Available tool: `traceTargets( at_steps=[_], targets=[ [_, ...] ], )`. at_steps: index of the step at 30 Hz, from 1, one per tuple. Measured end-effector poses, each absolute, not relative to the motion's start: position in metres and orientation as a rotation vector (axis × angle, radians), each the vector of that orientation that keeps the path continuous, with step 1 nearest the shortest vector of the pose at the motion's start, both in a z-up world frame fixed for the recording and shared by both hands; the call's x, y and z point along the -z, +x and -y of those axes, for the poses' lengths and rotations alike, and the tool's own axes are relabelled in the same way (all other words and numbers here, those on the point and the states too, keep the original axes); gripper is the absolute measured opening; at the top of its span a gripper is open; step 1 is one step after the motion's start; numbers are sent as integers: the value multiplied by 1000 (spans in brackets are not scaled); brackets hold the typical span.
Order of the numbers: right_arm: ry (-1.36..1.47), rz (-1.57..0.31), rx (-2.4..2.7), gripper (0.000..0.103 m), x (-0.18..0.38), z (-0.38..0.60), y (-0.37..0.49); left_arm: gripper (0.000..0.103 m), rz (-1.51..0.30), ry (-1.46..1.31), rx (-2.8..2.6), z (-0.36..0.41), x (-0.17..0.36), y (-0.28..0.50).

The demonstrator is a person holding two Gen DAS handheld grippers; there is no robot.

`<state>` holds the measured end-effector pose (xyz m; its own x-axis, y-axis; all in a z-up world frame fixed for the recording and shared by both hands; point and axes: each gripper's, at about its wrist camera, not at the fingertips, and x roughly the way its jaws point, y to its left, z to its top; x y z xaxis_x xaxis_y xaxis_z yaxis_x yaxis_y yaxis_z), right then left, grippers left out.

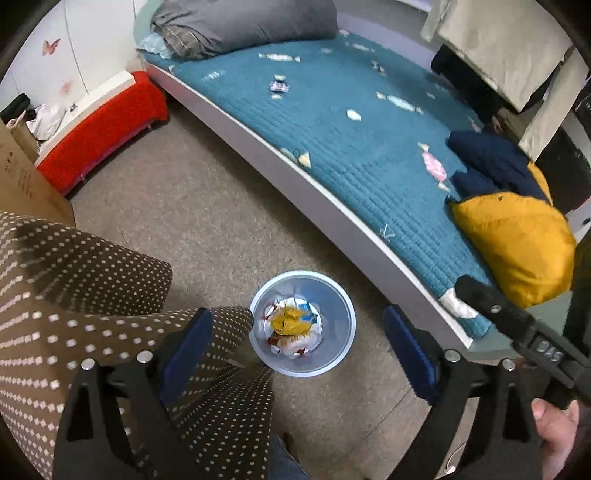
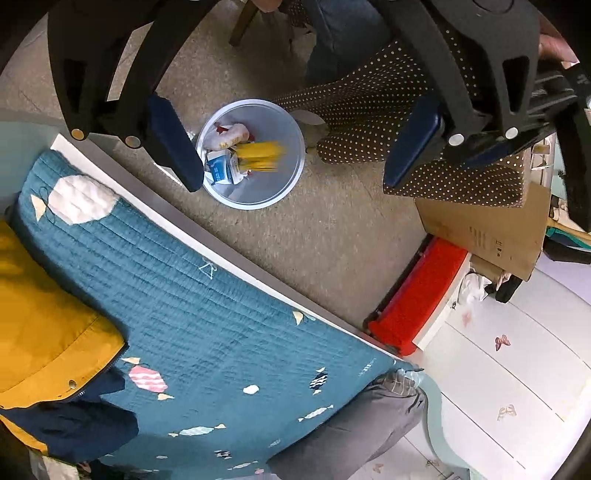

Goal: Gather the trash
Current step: 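Lower both bags over the wastebasket and open both tools to drop them, then move both tools back over the table toward the remaining trash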

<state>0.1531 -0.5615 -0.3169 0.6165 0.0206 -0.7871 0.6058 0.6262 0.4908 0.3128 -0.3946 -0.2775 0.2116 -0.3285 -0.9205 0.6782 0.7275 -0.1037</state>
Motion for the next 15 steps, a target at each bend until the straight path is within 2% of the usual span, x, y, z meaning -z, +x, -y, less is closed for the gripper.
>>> traceTargets(
  at_steps=[15],
  targets=[
    [712,-772,371,97,255,513,160,92,-871,289,717,333,175,275]
  ],
)
